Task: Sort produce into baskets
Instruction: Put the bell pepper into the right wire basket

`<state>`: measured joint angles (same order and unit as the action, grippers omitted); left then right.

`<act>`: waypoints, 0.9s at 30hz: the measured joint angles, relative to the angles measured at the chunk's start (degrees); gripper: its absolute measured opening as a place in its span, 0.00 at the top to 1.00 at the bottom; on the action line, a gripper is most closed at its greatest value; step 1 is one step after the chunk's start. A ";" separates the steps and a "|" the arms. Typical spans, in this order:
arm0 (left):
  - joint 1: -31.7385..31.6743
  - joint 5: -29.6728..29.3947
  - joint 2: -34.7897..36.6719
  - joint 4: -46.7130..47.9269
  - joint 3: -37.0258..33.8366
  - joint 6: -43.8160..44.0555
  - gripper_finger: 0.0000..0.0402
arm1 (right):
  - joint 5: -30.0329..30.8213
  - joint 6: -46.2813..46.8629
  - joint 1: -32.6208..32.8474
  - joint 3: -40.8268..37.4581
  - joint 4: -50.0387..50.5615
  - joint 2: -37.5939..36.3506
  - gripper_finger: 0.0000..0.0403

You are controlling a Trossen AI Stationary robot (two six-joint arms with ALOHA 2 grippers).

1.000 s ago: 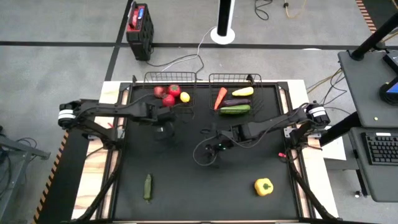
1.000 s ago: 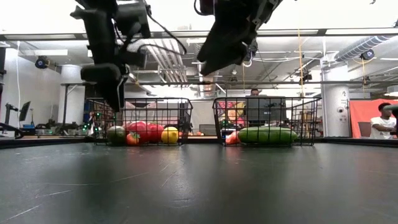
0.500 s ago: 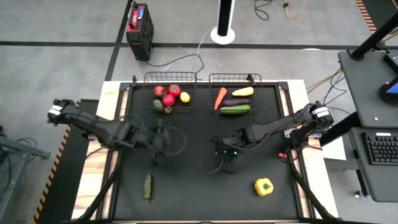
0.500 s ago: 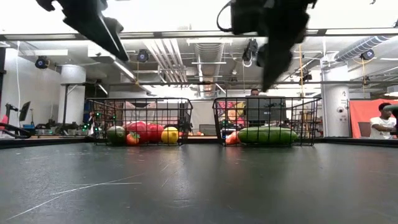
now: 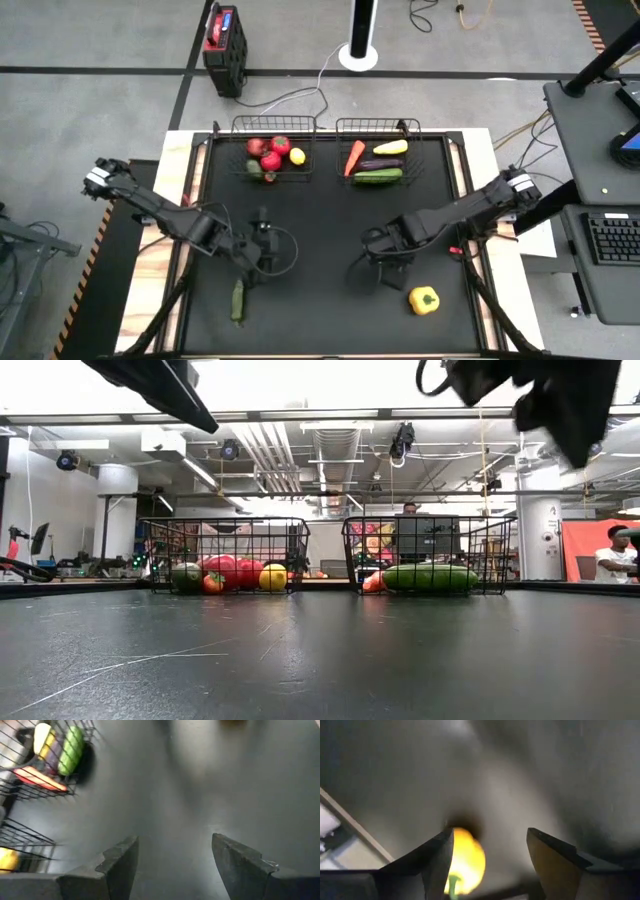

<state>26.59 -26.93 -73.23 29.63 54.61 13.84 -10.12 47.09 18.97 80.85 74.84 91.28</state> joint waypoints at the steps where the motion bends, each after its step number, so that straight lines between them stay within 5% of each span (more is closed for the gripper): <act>1: 0.02 -1.00 -0.14 -0.07 0.00 -0.30 0.42 | -0.63 0.52 0.52 1.13 1.98 -0.03 0.40; 12: -0.07 -6.87 -0.48 -0.57 0.00 -1.32 0.42 | -3.96 16.28 8.38 9.12 11.71 -1.57 0.38; 22: -0.07 -7.28 -0.48 -2.87 0.00 -4.92 0.42 | -3.52 38.80 19.49 8.21 10.97 -1.51 0.13; 27: -0.07 -7.27 -0.48 -4.14 0.00 -6.12 0.42 | -0.61 42.12 22.41 6.36 7.74 -1.20 0.07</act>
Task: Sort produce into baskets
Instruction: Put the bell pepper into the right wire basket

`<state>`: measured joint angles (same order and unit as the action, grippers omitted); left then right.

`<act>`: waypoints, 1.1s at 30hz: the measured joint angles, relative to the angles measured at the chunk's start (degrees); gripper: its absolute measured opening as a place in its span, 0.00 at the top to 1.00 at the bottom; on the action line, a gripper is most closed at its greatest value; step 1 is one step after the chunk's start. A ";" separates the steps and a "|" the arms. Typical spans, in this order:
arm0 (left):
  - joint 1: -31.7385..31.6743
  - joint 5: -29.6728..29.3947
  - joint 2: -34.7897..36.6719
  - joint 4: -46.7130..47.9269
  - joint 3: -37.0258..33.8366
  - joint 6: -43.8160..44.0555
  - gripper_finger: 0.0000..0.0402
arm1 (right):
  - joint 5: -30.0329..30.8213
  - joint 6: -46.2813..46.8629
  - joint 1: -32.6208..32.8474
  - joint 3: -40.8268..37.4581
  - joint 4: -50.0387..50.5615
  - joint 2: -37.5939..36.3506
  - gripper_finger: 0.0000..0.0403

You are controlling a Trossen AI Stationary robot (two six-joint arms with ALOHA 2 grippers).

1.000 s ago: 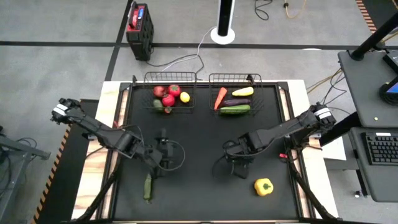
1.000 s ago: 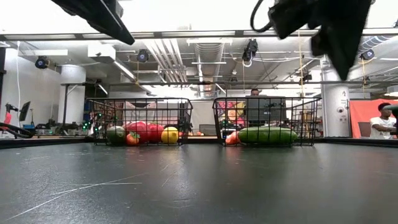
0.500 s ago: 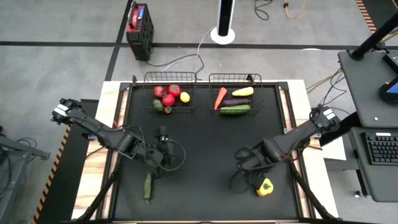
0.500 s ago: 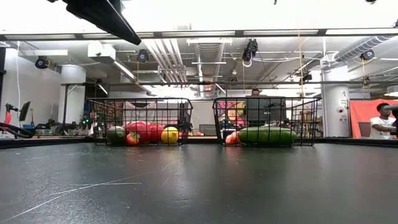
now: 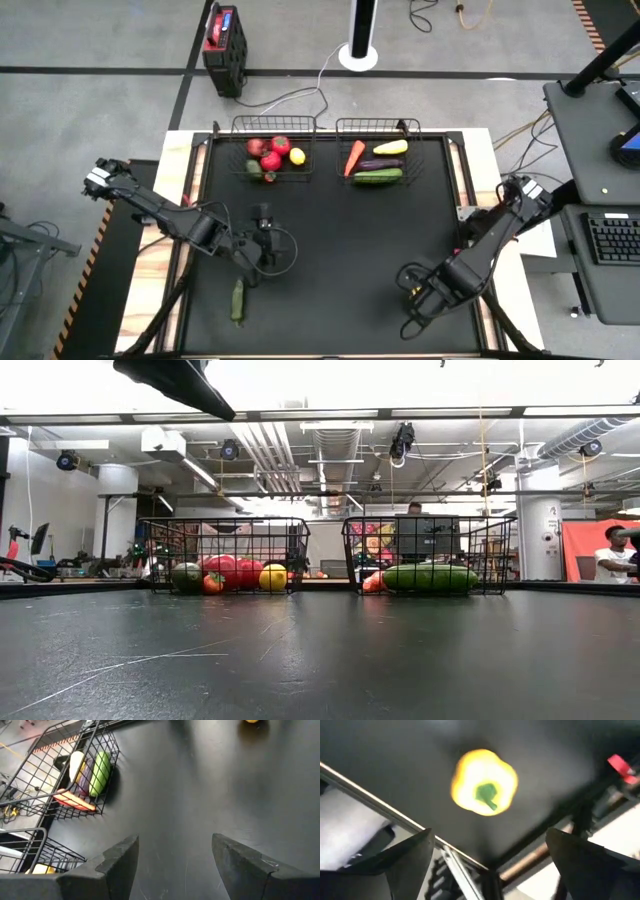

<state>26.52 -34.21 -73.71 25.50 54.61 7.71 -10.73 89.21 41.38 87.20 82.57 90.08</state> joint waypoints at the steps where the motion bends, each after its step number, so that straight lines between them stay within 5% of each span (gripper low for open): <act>1: 0.00 0.01 0.00 0.03 0.00 -0.05 0.42 | 0.86 0.26 0.28 -0.19 -1.10 0.00 0.07; 6: 0.00 0.01 0.00 0.06 0.00 0.12 0.42 | 4.82 4.75 1.29 -1.95 -3.71 -0.02 0.07; 13: 0.01 0.01 0.00 0.05 -0.42 0.25 0.42 | 4.24 8.38 2.30 -9.23 -13.03 0.00 0.07; 33: 0.00 0.05 -0.02 -1.53 -0.87 0.25 0.42 | 3.14 8.31 2.26 -17.13 -17.92 0.02 0.07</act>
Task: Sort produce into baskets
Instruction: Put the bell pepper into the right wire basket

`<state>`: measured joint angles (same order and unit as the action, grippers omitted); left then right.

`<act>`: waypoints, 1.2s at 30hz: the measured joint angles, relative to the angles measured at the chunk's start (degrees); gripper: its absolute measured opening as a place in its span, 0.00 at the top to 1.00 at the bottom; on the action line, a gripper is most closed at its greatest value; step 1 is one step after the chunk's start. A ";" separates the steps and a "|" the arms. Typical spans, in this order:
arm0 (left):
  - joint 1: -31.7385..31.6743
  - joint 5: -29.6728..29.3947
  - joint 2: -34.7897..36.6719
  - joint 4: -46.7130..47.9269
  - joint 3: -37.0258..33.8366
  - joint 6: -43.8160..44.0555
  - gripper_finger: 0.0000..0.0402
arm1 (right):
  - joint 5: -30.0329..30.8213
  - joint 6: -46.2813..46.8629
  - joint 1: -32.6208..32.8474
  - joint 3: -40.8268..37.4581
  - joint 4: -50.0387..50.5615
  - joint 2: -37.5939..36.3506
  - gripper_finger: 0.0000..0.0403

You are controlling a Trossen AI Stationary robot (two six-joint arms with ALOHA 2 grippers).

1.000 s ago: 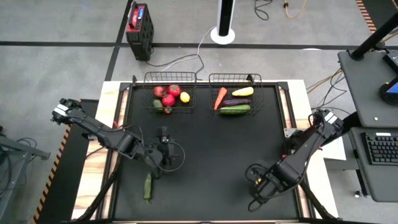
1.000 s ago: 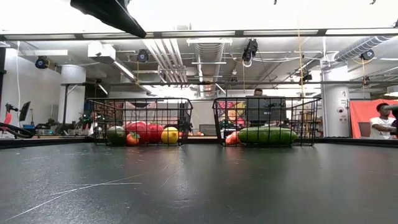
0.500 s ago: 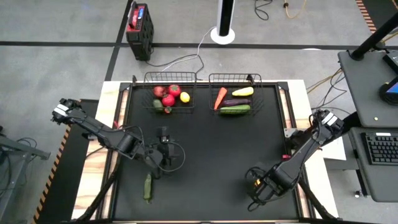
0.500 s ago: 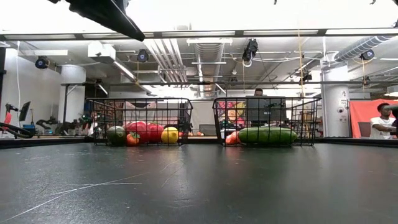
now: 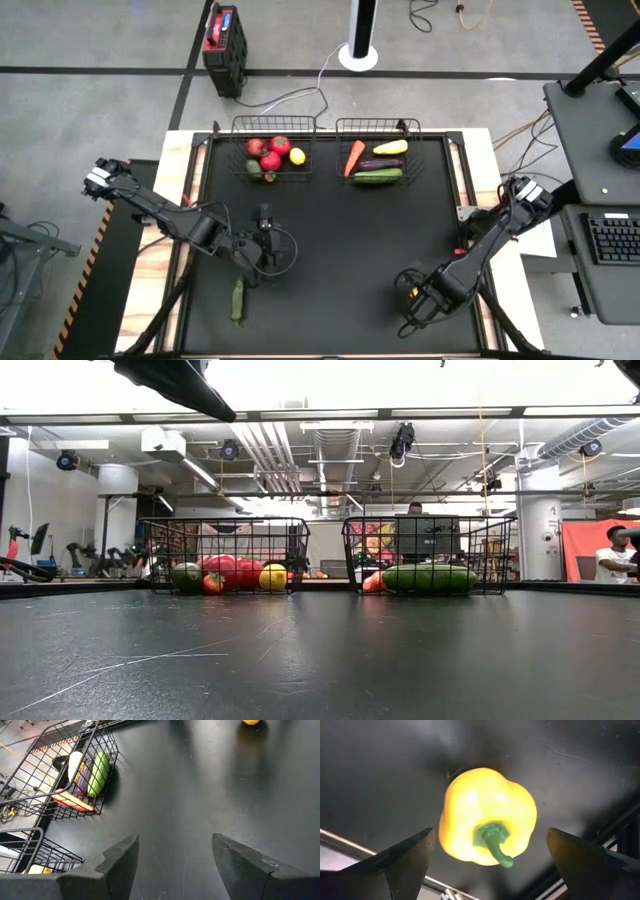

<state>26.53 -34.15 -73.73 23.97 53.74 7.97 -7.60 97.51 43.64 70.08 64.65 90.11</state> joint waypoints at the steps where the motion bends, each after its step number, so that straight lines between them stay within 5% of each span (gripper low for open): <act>1: 0.01 0.00 0.00 -0.02 0.00 0.00 0.42 | 0.00 -0.02 0.00 -0.29 -0.14 0.00 0.07; 21: 0.00 0.02 0.00 -0.52 -0.27 0.00 0.42 | 0.09 0.42 -0.02 -11.84 -16.87 0.00 0.07; 36: 0.01 0.04 0.00 -1.81 -0.31 1.48 0.42 | 0.39 -4.69 -2.05 -6.93 -16.52 0.00 0.21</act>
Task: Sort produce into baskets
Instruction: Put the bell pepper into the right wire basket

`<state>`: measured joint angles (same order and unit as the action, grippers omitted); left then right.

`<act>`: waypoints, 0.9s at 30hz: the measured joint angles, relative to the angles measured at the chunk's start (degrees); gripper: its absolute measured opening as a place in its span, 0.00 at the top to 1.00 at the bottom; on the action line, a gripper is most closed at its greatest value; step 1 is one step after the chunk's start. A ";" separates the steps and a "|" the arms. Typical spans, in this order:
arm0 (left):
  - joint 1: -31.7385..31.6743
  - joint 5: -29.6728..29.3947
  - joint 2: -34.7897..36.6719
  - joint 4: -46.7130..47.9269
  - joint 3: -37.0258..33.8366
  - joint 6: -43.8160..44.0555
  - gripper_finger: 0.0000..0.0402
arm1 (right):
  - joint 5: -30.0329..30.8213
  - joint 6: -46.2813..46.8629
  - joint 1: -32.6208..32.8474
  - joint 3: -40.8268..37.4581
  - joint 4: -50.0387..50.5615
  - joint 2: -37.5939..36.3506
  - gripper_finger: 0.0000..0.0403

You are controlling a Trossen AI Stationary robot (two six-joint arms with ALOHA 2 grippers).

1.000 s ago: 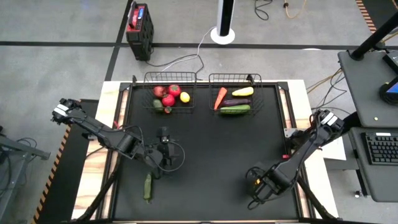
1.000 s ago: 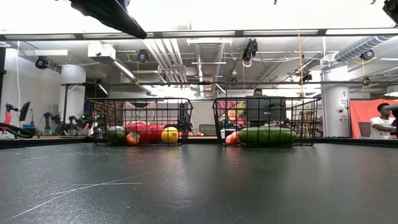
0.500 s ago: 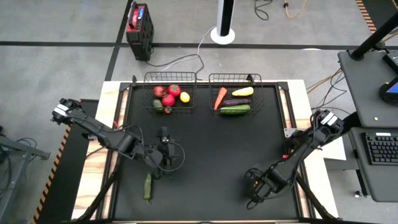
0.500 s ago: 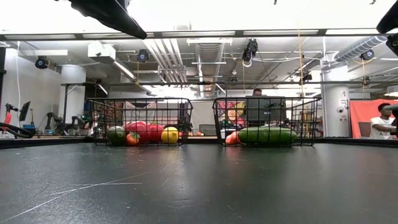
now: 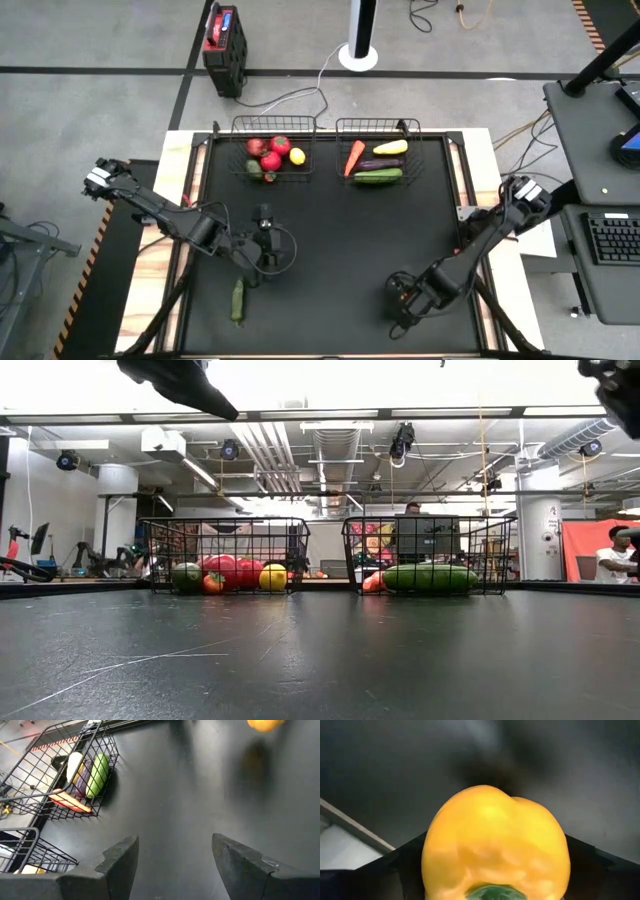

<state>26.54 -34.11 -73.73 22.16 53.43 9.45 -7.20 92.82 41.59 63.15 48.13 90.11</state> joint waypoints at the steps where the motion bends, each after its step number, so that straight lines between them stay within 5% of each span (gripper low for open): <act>1: 0.00 0.02 0.00 -0.17 0.00 0.52 0.42 | 0.40 -1.47 -0.64 0.74 0.16 0.00 0.21; 16: 0.46 0.13 0.00 -0.64 0.00 10.06 0.42 | 4.77 -37.40 -19.28 20.21 7.16 0.00 0.18; 27: 4.74 0.04 -1.41 -2.61 -0.02 15.56 0.42 | 13.69 -58.48 -37.80 35.33 19.22 0.02 0.18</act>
<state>31.27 -34.06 -75.14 19.55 53.41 25.01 6.48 34.34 3.79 98.48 67.35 90.13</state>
